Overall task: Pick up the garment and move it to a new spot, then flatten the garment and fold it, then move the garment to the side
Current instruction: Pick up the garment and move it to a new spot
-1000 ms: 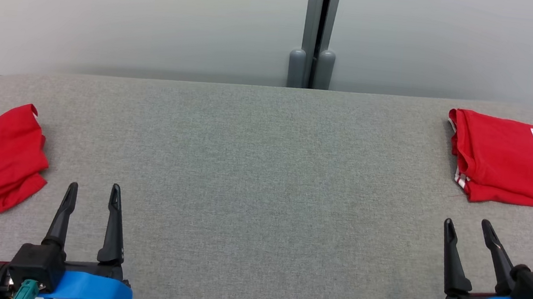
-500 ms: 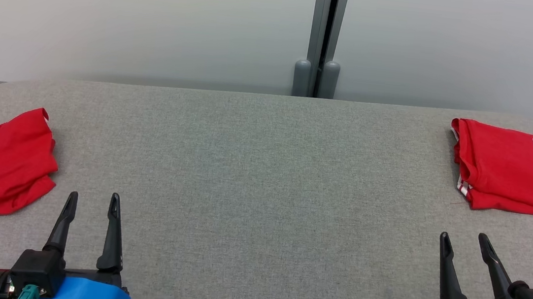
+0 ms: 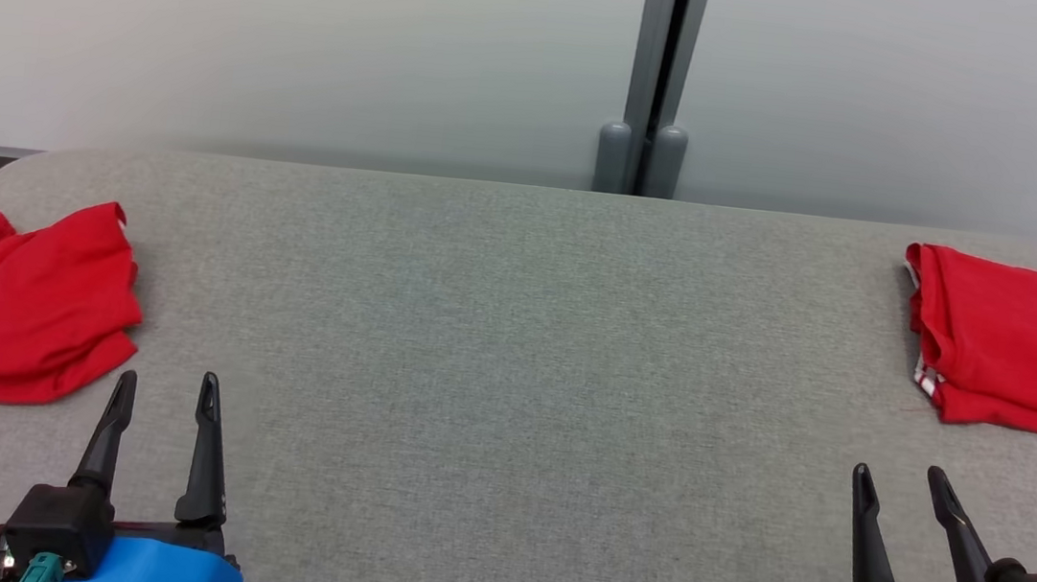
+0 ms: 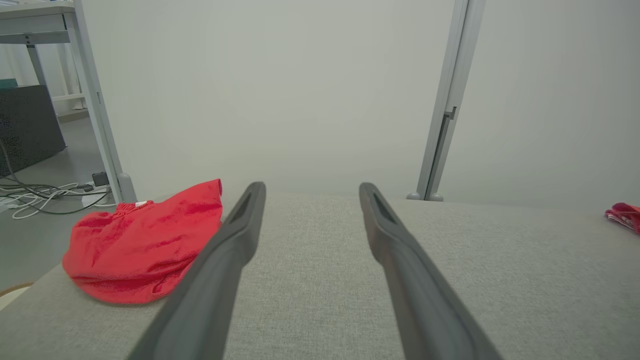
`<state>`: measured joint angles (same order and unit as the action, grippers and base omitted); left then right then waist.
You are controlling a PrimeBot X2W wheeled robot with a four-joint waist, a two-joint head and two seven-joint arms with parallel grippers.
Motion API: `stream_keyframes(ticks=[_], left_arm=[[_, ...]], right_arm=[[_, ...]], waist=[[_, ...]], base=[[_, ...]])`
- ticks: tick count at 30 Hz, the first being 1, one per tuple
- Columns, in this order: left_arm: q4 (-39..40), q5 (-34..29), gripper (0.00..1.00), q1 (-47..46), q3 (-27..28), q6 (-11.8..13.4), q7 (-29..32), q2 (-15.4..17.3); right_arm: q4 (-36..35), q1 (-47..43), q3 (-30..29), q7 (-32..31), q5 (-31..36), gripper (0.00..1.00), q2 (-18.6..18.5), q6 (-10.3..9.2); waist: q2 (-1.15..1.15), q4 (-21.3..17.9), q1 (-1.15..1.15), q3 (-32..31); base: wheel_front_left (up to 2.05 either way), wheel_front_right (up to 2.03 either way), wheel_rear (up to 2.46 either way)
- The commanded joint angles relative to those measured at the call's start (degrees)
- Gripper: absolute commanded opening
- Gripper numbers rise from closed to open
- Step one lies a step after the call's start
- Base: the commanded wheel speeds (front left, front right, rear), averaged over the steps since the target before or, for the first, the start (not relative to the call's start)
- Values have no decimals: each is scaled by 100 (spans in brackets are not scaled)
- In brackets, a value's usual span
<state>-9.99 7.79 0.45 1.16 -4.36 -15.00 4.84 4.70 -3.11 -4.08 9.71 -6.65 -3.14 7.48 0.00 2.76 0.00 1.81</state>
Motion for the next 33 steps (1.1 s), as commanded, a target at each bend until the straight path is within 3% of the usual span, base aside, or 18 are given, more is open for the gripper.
stream_keyframes(ticks=[1, 12, 33], left_arm=[[2, -30, 100, -62, 12, 1, -25, -17], [28, -52, 100, 6, 184, 69, -25, -33], [73, -60, 100, -2, 381, 123, -25, -70]], right_arm=[[-12, -58, 4, 8, -38, 100, 13, 2], [38, -30, 138, 35, -73, 100, 21, 3], [45, 119, 214, -39, 16, 100, 12, 2]], waist=[[0, 36, 0, 8], [0, 606, 0, 46], [0, 2062, 0, 261]], base=[[0, 0, 0], [0, 0, 0], [0, 0, 0]])
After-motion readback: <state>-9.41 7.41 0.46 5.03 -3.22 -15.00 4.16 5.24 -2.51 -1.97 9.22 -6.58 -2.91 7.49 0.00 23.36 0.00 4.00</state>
